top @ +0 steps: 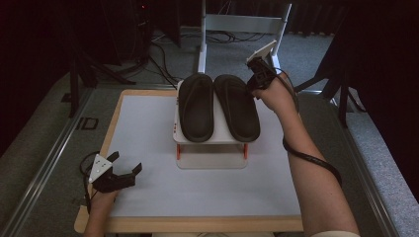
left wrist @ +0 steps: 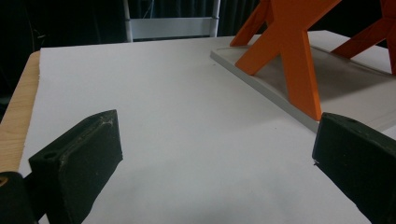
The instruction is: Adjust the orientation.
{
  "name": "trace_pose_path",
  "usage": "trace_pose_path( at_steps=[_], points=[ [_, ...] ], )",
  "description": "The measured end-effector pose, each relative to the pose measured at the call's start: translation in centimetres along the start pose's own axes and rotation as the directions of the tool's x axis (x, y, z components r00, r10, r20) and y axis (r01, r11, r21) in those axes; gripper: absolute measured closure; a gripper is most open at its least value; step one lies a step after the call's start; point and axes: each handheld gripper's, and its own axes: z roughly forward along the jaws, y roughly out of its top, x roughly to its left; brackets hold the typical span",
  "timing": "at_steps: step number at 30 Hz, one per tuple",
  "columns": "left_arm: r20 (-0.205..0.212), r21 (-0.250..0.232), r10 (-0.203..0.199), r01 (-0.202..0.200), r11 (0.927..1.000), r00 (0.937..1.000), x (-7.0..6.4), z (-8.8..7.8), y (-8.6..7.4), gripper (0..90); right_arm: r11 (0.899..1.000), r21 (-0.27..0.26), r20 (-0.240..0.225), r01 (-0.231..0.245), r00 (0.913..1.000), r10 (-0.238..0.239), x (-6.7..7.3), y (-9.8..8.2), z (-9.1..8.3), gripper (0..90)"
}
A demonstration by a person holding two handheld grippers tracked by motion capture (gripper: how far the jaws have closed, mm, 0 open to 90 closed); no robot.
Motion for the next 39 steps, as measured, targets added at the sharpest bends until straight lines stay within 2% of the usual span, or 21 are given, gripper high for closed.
trace_pose_path(
  at_steps=[7,14,22,26,35,39],
  points=[
    [-0.001,-0.001,0.001,-0.001,1.0000,1.0000,0.0,0.0,0.0,1.1,1.000,-0.001,-0.039,0.007,0.9992,-0.007,-0.2,-0.3,0.0,72.3],
    [-0.002,0.000,0.000,0.000,1.0000,1.0000,0.0,0.0,0.0,1.1,0.999,0.008,-0.071,0.045,0.9965,-0.044,0.3,-0.7,-0.1,69.1],
    [-0.001,0.002,-0.001,0.001,1.0000,1.0000,0.0,0.0,0.0,1.1,0.999,0.019,-0.115,0.049,0.9923,-0.046,0.5,-1.0,-0.1,67.3],
    [-0.001,0.000,0.002,-0.002,1.0000,1.0000,-0.1,0.0,0.0,1.1,0.999,0.016,-0.136,0.033,0.9902,-0.030,0.7,-1.0,-0.2,67.1],
    [0.002,0.000,0.000,0.000,1.0000,1.0000,0.0,0.0,0.0,1.1,0.999,0.023,-0.149,0.040,0.9882,-0.036,1.1,-1.1,-0.1,66.0],
    [0.003,-0.003,-0.001,0.001,1.0000,1.0000,0.0,0.0,0.0,1.1,0.999,-0.007,-0.153,0.049,0.9869,-0.050,0.9,-1.3,-0.2,59.0]
  ],
)
